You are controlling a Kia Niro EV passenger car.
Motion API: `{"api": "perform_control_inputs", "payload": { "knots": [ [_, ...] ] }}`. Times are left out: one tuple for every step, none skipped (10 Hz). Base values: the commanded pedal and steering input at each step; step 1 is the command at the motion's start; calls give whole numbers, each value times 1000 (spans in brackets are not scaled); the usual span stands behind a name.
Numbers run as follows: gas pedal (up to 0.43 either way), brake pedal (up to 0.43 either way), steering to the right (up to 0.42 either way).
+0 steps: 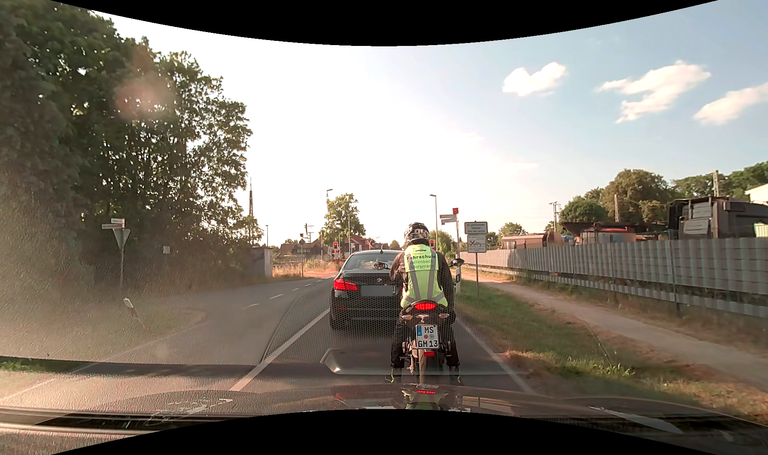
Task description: Follow the waypoints while adhering to traffic rules and regulations
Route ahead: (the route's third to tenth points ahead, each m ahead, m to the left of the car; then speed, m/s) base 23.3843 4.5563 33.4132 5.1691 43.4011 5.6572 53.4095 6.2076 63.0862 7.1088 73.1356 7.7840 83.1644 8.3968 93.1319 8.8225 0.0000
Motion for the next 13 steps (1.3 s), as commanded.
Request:
{"api": "perform_control_inputs", "payload": {
  "knots": [
    [0,0,6],
    [0,0,6],
    [0,0,6],
    [0,0,6],
    [0,0,6],
    [0,0,6],
    [0,0,6],
    [0,0,6],
    [0,0,6],
    [0,0,6],
    [0,0,6],
    [0,0,6],
    [0,0,6]
  ]
}}
